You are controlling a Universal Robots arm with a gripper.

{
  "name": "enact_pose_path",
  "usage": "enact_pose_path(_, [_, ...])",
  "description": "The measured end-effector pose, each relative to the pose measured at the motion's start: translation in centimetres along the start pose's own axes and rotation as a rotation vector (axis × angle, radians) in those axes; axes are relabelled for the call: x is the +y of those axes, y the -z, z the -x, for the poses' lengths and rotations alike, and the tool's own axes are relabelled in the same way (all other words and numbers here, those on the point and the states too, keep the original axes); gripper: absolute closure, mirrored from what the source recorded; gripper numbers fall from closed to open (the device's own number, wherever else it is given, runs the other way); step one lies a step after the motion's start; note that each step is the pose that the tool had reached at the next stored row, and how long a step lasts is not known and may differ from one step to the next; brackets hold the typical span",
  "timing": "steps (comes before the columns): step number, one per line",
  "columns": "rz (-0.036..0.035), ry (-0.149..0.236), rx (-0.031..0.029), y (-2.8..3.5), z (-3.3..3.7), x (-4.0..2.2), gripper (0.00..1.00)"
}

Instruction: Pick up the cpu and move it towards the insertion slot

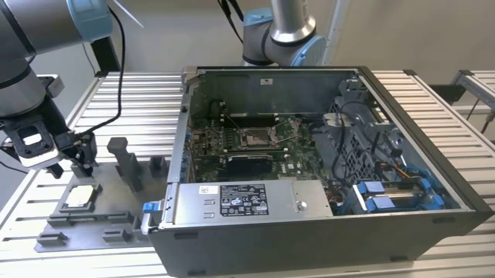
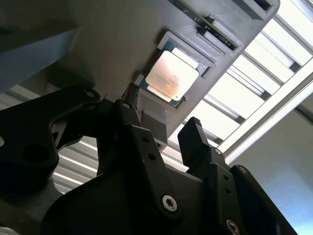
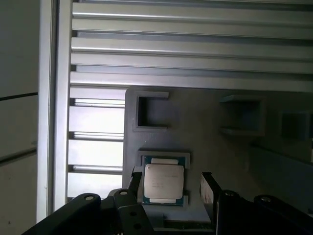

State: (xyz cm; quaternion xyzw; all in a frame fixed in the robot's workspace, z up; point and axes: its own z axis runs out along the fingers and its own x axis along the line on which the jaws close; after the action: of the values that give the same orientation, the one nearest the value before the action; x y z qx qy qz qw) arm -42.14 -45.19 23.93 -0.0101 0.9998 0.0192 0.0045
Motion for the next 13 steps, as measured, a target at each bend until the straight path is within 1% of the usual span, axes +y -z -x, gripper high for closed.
enact_pose_path(13, [-0.0001, -0.007, -0.0002, -1.06, -0.28, -0.26, 0.0])
